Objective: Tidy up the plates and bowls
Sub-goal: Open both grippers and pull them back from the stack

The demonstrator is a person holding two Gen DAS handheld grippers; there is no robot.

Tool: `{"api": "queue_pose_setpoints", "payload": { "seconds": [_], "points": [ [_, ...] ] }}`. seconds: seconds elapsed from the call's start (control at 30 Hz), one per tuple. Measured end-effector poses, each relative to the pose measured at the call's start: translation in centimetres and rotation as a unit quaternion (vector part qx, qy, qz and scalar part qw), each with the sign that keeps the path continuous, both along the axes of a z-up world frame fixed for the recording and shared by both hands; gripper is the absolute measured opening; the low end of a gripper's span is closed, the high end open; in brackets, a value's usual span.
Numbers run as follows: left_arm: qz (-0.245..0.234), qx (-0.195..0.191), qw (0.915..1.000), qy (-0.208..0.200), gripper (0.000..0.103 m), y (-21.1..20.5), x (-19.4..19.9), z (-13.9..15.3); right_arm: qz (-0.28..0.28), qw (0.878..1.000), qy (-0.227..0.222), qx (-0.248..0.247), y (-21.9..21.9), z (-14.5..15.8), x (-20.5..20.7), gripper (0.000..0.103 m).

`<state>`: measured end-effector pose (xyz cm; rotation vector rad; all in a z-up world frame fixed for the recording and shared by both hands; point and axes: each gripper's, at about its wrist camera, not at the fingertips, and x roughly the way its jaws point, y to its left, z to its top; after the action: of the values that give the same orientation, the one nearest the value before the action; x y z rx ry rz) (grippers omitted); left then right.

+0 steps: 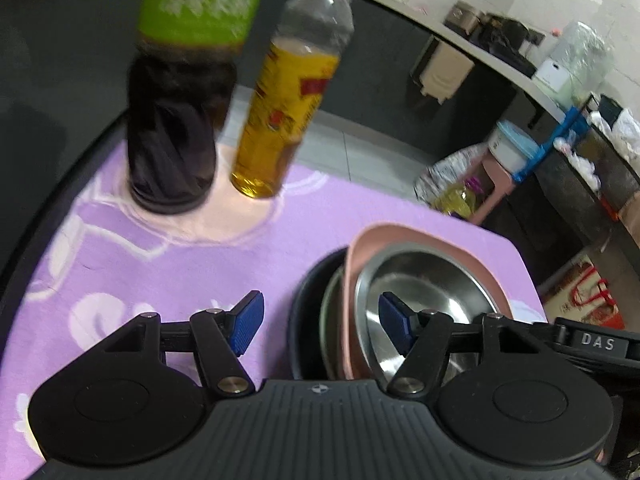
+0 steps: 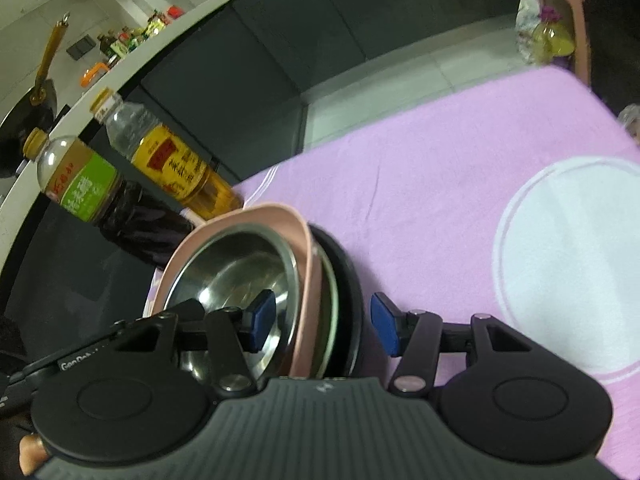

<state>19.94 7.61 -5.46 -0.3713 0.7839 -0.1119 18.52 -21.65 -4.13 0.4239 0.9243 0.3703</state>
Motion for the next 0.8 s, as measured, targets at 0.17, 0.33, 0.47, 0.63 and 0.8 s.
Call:
{"api": "queue_pose_setpoints", "payload": {
  "seconds": [0.17, 0.33, 0.47, 0.63, 0.8],
  "points": [
    [0.012, 0.021, 0.9994, -0.026, 0.06, 0.3, -1.7, 1.2, -0.007, 1.0, -0.015, 0.009, -0.4, 0.9, -0.6, 0.053],
    [0.004, 0.053, 0.997, -0.057, 0.06, -0.3, -4.2, 2.6, 0.005, 0.999, -0.05, 0.0, 0.4, 2.6, -2.1, 0.053],
    [-0.003, 0.069, 0.9946, -0.078, 0.06, -0.7, -6.4, 3.6, 0.027, 0.997, -0.078, -0.009, 1.3, 4.2, -4.1, 0.053],
    [-0.008, 0.076, 0.9927, -0.093, 0.06, -1.3, -9.1, 4.6, 0.047, 0.993, -0.107, -0.018, 2.0, 5.5, -7.3, 0.053],
    [-0.011, 0.082, 0.9911, -0.103, 0.06, -1.9, -11.8, 5.3, 0.053, 0.989, -0.131, -0.036, 2.6, 6.4, -10.2, 0.053]
  ]
}}
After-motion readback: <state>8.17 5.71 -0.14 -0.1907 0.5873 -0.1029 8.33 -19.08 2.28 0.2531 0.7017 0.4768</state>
